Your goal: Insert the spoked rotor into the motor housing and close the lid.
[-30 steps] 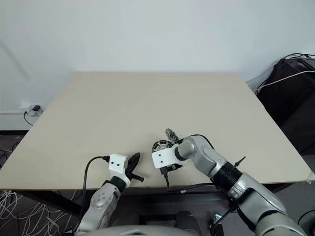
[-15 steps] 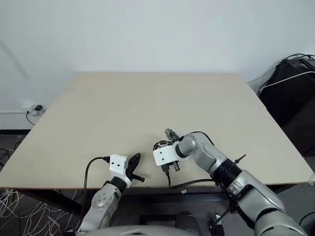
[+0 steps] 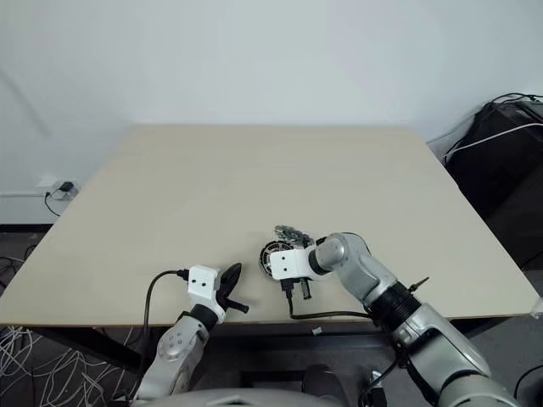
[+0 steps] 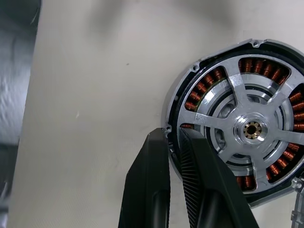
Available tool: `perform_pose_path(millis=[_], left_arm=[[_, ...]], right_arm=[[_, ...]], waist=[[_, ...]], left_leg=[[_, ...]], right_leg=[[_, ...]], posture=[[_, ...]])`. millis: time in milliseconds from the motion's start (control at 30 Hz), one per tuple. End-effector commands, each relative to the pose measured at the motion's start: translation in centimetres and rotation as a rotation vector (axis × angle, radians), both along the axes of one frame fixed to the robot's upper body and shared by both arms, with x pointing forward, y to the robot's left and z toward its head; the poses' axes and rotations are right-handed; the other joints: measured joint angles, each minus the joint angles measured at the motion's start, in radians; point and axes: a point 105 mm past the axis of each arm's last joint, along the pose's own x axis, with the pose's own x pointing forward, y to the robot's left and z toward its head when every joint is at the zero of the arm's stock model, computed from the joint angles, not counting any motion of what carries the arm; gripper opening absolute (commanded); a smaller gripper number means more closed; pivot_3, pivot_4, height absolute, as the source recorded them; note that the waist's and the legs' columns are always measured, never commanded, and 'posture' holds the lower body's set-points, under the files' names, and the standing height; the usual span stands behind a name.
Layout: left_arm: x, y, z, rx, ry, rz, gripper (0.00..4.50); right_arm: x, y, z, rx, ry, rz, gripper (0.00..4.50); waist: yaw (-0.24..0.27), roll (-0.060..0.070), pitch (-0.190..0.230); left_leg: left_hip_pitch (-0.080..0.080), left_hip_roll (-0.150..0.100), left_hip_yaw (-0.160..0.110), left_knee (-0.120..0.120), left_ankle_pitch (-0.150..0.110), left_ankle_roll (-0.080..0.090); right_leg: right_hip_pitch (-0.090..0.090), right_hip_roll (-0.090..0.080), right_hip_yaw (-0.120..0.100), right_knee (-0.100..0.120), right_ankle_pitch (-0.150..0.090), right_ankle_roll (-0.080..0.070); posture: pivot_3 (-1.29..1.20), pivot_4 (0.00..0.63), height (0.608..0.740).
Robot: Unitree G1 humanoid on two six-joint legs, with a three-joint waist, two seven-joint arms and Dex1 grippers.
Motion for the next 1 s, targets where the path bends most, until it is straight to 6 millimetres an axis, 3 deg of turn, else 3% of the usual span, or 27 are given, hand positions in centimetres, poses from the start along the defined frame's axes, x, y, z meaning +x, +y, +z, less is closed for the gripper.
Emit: perform_pose_path(millis=[33, 233, 600, 1000], left_arm=[[0.6, -0.1, 1.4, -0.008, -0.059, -0.002, 0.0], [0.7, -0.3, 1.3, -0.014, -0.054, -0.002, 0.0], [0.8, -0.9, 1.2, -0.028, -0.048, -0.017, 0.0], [0.6, -0.9, 0.8, -0.034, -0.03, -0.015, 0.0]], right_arm=[[1.3, -0.6, 3.1, 0.12, -0.048, -0.143, 0.09], [0.2, -2.1, 4.1, 0.213, 0.034, -0.36, 0.09], [-1.2, -1.6, 5.6, 0.402, 0.343, -0.761, 0.09], [-1.5, -1.2, 4.2, 0.351, 0.414, -0.862, 0.09]], waist=[[0.002, 0.0, 0.0], [0.005, 0.0, 0.0], [0.0, 0.0, 0.0], [-0.01, 0.0, 0.0]], left_leg=[[-0.001, 0.0, 0.0, 0.0, 0.0, 0.0], [-0.003, 0.0, 0.0, -0.001, 0.0, 0.0], [-0.003, 0.0, 0.0, -0.001, 0.0, 0.0], [-0.004, 0.0, 0.0, -0.001, 0.0, 0.0]], right_leg=[[-0.001, 0.0, 0.0, 0.0, 0.0, 0.0], [-0.003, 0.0, 0.0, 0.0, 0.0, 0.0], [-0.003, 0.0, 0.0, 0.0, 0.0, 0.0], [-0.004, 0.0, 0.0, 0.0, 0.0, 0.0]], posture=[[0.0, 0.0, 0.74], [0.0, 0.0, 0.74], [0.0, 0.0, 0.74], [0.0, 0.0, 0.74]])
